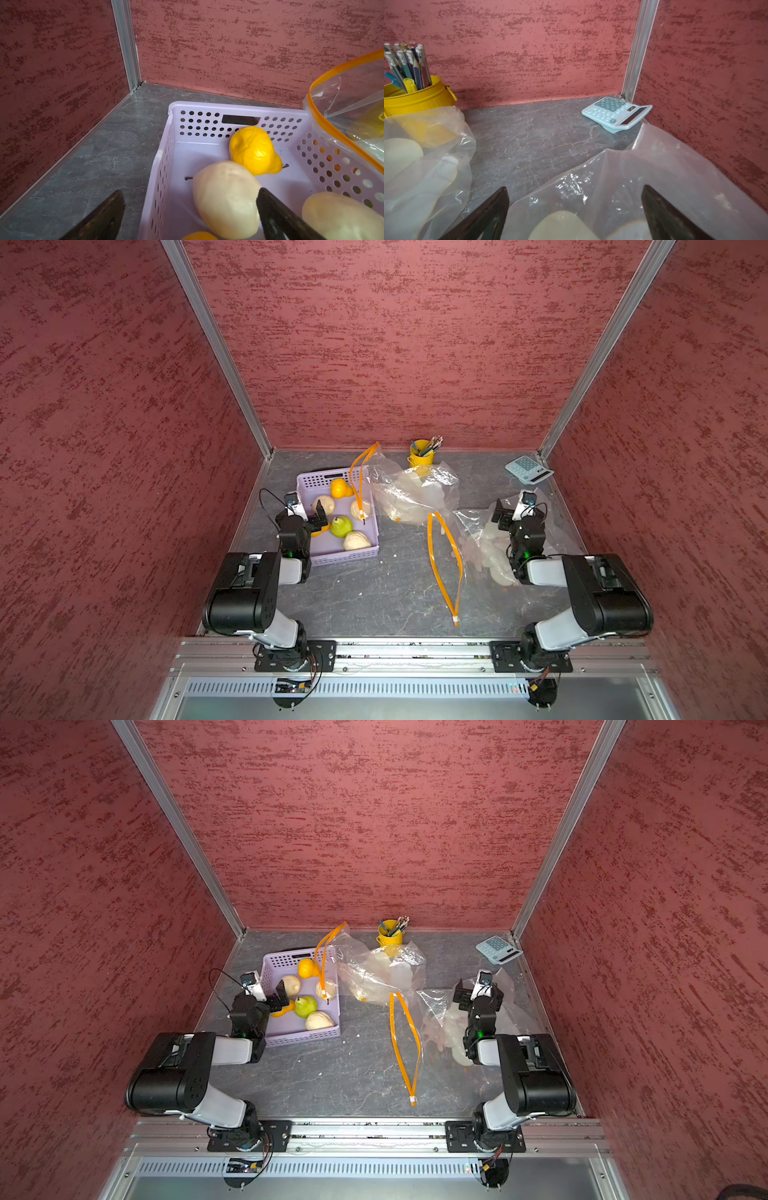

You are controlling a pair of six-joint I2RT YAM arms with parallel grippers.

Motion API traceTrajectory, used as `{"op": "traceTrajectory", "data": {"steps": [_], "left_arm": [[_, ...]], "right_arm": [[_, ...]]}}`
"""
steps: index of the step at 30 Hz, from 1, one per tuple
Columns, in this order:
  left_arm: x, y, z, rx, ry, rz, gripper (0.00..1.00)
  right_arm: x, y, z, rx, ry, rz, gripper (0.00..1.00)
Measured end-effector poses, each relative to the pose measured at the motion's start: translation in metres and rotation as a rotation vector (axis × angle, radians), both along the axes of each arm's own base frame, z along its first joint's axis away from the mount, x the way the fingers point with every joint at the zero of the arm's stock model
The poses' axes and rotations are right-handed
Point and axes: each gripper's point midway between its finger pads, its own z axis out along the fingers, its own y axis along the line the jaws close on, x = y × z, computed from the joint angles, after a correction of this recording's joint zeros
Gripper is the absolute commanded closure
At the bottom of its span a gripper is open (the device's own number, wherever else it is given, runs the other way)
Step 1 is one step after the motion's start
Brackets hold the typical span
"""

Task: Open the zip-top bag and take out the pear
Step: Reset both arms

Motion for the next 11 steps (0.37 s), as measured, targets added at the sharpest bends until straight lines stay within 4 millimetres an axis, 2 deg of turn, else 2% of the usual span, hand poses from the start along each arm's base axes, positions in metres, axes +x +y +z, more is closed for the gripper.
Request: {"op": "traceTrajectory", "data": {"steps": [11], "left_arm": [[0.000, -0.005, -0.004, -0.007, 0.018, -0.027, 0.00]], "right_arm": [[-0.002, 0.002, -0.013, 0.007, 0.053, 0.011, 0.01]]}}
